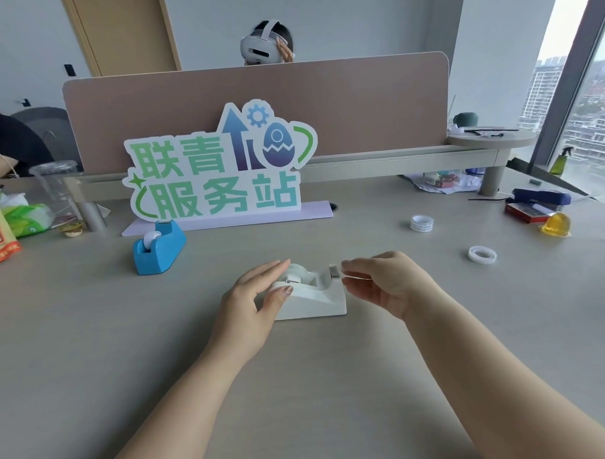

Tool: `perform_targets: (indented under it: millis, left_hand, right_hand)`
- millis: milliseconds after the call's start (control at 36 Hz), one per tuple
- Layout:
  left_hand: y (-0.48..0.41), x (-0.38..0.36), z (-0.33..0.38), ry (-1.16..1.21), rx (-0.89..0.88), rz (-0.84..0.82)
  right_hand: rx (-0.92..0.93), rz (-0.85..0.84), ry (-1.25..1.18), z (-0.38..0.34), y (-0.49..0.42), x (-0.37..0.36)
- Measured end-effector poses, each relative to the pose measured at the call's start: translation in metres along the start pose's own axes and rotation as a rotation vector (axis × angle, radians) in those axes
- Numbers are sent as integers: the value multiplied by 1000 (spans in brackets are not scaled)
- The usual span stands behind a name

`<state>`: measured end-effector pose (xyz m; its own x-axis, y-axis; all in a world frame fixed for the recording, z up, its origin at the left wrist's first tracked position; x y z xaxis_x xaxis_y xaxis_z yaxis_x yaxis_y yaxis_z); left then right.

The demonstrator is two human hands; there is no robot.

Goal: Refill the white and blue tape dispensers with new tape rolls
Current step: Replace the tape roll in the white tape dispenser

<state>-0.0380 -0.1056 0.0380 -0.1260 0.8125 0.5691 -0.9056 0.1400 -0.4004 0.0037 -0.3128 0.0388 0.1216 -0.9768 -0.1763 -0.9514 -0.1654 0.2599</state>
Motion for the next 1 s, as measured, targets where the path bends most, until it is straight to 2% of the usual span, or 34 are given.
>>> perform_targets:
  millis: [1000]
  left_hand:
    - [-1, 1, 0, -11, -10, 11]
  right_hand:
    - [-11, 60, 125, 10, 2, 1]
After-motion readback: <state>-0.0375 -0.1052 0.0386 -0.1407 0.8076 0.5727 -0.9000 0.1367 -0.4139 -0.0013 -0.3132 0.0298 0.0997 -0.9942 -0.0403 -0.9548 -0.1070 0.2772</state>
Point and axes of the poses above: each hand's wrist, its own y-axis away from the middle knuckle, its own x-axis out of the back of the hand, z = x × y, the point moved 5 cm from there along -y, towards the middle knuckle, and after that the axes turned 10 degrees about -z, right-handed, at the moved point
